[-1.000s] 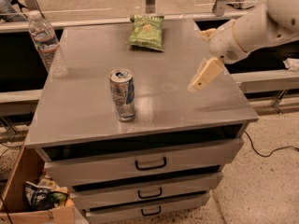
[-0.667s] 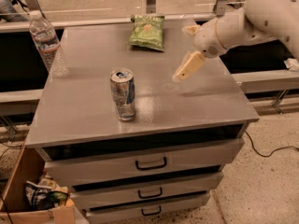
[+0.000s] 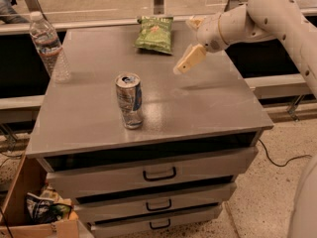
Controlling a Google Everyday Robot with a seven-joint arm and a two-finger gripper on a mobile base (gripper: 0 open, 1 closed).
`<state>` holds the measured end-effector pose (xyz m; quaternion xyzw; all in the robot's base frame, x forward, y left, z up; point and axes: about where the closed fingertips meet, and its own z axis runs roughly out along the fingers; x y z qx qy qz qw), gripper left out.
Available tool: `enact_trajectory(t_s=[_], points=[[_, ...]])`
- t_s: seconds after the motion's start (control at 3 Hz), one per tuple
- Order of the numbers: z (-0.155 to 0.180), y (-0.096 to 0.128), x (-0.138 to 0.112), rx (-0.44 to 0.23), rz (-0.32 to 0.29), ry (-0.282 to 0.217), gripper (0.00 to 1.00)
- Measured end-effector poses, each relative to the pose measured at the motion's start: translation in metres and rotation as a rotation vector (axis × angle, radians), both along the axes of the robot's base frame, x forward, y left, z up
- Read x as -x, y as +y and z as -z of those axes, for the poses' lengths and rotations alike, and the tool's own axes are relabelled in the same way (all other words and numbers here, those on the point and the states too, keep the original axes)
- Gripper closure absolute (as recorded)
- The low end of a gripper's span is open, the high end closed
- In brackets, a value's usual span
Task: Move green jalapeno chip bag near redbull can
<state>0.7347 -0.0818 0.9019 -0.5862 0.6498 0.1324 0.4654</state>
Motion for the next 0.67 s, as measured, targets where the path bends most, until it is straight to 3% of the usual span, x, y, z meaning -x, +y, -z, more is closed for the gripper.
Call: enact_trajectory(t_s=[0.33, 0.67], points=[[0.002, 0.013, -0.008, -0.041, 0.026, -0.016, 0.0], [0.007, 0.043, -0.029, -0.099, 0.098, -0.043, 0.0]])
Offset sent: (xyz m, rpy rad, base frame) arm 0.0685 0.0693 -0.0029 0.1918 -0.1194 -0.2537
